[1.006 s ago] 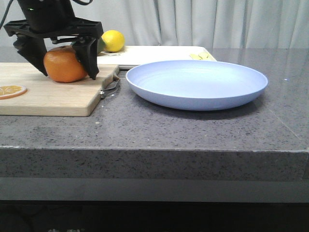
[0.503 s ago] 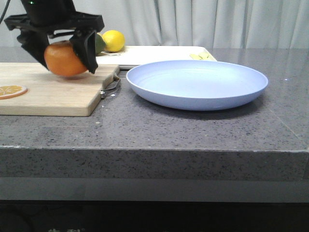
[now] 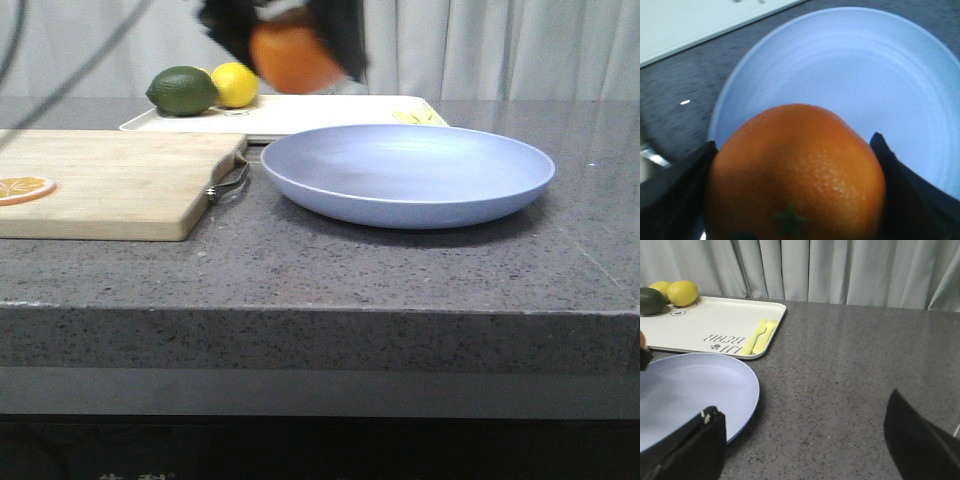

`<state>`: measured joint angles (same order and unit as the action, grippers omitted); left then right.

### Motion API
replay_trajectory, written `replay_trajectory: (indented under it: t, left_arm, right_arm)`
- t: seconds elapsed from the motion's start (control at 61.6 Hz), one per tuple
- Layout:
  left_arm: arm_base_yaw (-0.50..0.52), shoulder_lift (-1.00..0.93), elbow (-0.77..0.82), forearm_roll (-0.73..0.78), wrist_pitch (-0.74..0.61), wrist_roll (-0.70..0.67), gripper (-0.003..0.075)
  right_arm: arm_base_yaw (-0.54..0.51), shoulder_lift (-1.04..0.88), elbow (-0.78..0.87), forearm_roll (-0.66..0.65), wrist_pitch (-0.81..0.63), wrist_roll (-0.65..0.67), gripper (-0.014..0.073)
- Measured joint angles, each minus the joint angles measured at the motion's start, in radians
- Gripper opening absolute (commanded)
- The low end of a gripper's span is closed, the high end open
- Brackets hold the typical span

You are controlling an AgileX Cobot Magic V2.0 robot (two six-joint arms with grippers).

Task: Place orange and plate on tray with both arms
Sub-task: 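Carry the orange over the blue plate and lower it onto the plate, then open the left gripper and raise it away from the orange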

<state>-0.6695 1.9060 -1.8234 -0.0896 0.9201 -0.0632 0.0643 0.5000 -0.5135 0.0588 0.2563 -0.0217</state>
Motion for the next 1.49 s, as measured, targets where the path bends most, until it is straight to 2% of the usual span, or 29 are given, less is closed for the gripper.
replay_trajectory:
  t: [0.195,0.292,0.357,0.552,0.6,0.925,1.071,1.152,1.217,1.396,1.493]
  left_arm:
    - [-0.088,0.079,0.000,-0.001,-0.109,0.002,0.0337]
    - [-0.106,0.111,0.000,-0.001,-0.128,0.002,0.0363]
    - [-0.109,0.124,0.000,-0.001,-0.129,0.002,0.0403]
    - [-0.109,0.136,0.000,0.003,-0.133,0.002,0.0589]
    - [-0.109,0.136,0.000,0.003,-0.134,0.002,0.0613]
    - [-0.109,0.136,-0.004,0.027,-0.134,0.002,0.0623]
    - [-0.109,0.136,-0.077,0.078,-0.046,0.002,0.0615]
    - [-0.109,0.136,-0.147,0.100,0.012,0.002,0.0565]
    - [-0.109,0.136,-0.207,0.107,0.076,0.002,0.0489]
    - [-0.109,0.132,-0.319,0.112,0.192,0.002,0.0136]
    - [-0.109,0.128,-0.339,0.114,0.218,0.002,-0.0013]
  right_arm:
    - [0.000,0.000,0.000,0.000,0.000,0.000,0.0645]
    - [0.000,0.000,0.000,0.000,0.000,0.000,0.0645]
    - [0.000,0.000,0.000,0.000,0.000,0.000,0.0645]
    - [0.000,0.000,0.000,0.000,0.000,0.000,0.0645]
    - [0.000,0.000,0.000,0.000,0.000,0.000,0.0645]
    - [0.000,0.000,0.000,0.000,0.000,0.000,0.0645]
    - [0.000,0.000,0.000,0.000,0.000,0.000,0.0645]
    - [0.000,0.000,0.000,0.000,0.000,0.000,0.0645]
    - [0.000,0.000,0.000,0.000,0.000,0.000,0.0645]
    - [0.000,0.000,0.000,0.000,0.000,0.000,0.0645]
    - [0.000,0.000,0.000,0.000,0.000,0.000,0.0645]
